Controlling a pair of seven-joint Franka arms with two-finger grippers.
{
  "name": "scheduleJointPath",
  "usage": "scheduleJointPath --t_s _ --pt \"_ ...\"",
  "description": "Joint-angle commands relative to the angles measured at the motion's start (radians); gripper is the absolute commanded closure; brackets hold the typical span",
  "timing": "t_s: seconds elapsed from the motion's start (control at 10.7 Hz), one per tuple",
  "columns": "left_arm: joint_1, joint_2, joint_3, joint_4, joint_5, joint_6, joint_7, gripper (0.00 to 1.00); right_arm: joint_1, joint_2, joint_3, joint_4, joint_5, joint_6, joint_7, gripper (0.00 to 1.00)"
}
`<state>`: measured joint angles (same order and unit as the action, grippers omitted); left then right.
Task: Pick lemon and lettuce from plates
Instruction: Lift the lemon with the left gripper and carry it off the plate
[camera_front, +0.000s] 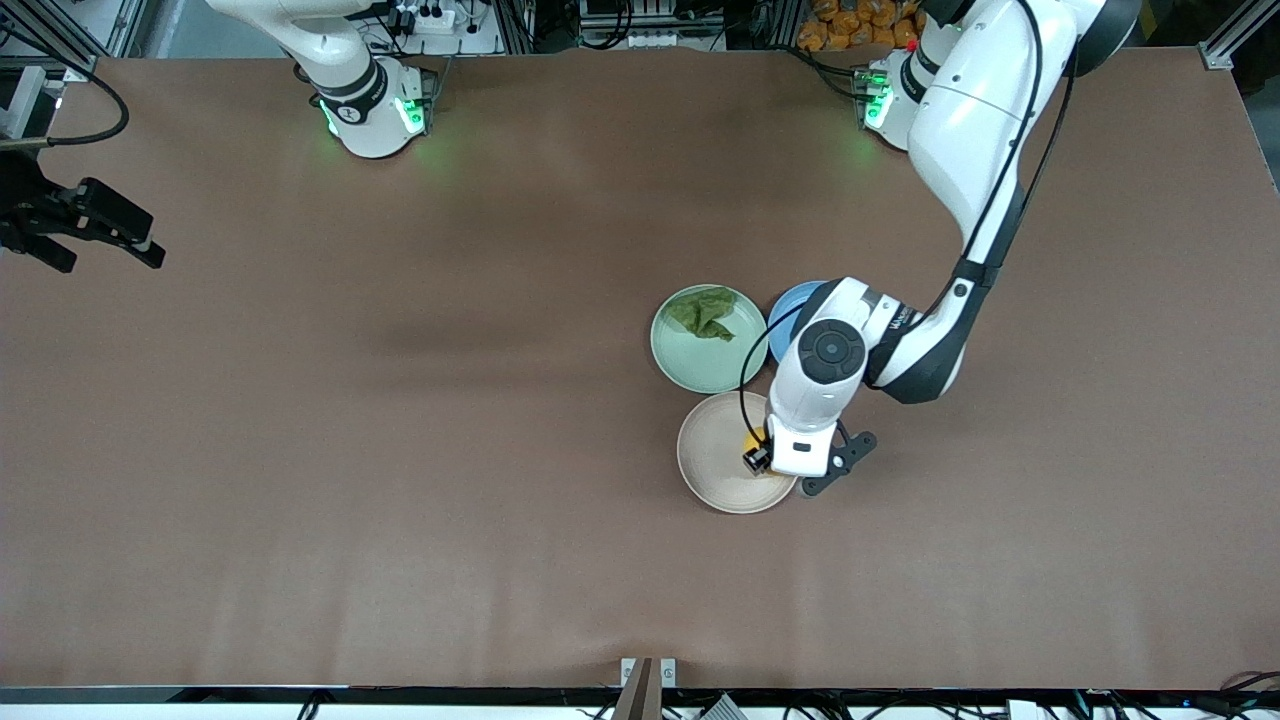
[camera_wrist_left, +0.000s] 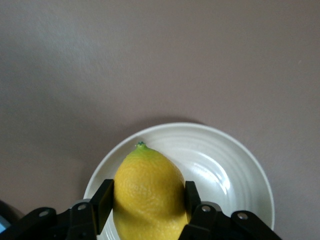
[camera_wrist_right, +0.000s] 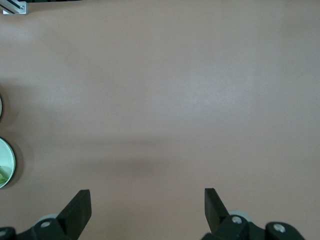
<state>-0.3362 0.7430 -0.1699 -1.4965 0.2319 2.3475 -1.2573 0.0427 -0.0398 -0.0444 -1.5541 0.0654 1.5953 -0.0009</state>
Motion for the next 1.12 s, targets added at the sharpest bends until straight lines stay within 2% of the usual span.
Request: scheduleJointPath --t_s 0.0,0.19,0.56,0.84,1.03 --pt "0.038 -0.069 -0.006 -0.021 0.020 -0.077 0.019 1.00 -0.004 -0.008 0.006 -0.004 0.016 -0.006 -0.002 0.00" --pt "0.083 -0.099 -0.011 -0.024 0.014 -0.166 0.128 1.00 -0.003 -0.006 0.008 -0.004 0.016 -0.009 -0.002 0.00" --pt "0.201 -0.189 -0.011 -0.152 0.004 -0.174 0.324 1.00 0.008 -0.006 0.006 -0.003 0.016 -0.009 -0.001 0.00" --pt "0.267 -0.208 -0.008 -0.218 0.006 -0.174 0.422 1.00 0.008 -0.008 0.006 -0.003 0.017 -0.011 -0.001 0.00" --pt "0.318 -0.202 -0.008 -0.226 0.007 -0.174 0.514 1.00 0.008 -0.006 0.006 -0.003 0.017 -0.009 -0.001 0.00"
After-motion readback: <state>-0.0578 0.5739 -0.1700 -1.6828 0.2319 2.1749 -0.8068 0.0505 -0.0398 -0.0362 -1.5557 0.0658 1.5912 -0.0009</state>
